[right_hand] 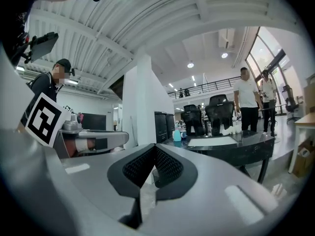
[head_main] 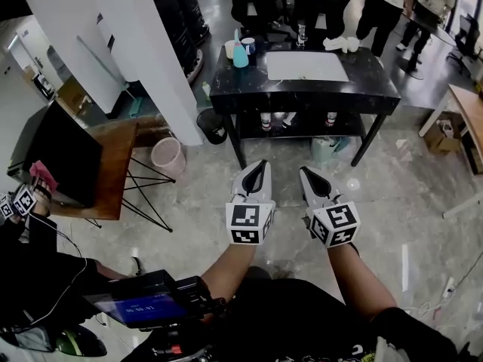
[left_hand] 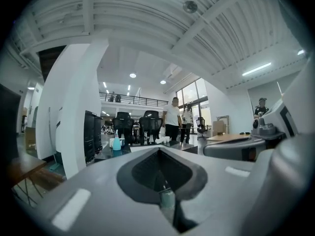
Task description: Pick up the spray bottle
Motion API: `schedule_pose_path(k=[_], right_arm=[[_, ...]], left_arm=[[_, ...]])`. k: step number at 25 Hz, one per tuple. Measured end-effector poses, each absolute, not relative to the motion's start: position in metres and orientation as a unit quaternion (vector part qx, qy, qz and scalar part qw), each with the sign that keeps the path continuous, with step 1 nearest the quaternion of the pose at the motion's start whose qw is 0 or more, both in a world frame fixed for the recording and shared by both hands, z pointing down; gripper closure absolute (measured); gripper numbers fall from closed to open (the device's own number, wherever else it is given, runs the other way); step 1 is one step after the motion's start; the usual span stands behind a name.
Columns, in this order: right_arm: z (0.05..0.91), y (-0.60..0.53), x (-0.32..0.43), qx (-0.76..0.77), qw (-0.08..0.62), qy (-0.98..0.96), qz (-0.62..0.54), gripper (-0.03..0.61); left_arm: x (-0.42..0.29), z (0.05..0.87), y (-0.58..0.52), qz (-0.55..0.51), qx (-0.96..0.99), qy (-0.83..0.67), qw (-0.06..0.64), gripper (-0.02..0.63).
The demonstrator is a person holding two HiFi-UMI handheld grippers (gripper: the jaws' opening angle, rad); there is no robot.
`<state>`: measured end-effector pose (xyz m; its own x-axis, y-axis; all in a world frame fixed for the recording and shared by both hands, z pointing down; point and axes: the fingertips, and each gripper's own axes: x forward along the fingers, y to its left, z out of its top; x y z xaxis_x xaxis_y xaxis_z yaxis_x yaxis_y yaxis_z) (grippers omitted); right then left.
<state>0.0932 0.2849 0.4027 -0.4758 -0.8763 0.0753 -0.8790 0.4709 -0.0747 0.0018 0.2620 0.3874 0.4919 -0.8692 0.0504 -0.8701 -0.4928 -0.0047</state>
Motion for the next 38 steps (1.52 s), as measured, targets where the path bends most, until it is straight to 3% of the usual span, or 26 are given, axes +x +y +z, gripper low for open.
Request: schedule_pose_path(k=[8,21,32,38], right_arm=[[0.423,0.162,0.113,0.513,0.009,-0.856,0.059,0.554],[0.397,-0.188,0.1,0.543,0.024,-0.837,0.064,0.554],[0.412,-0.34,0.092,0.508,0.045,-0.856,0.088,0.554],[0.417,-0.388,0.095,0.49,0.048,-0.864,0.101,0.554]], left_arm=[[0.007,0.406,0.131,0.019,0.854,-0.519,0.019,0.614],[-0.017,0.389,-0.249,0.018,0.855,-0.517,0.027,0.614],[-0.027,0.405,-0.379,0.026,0.824,-0.565,0.037,0.614],[-0.051,0.42,-0.426,0.045,0.789,-0.612,0.022,0.456]])
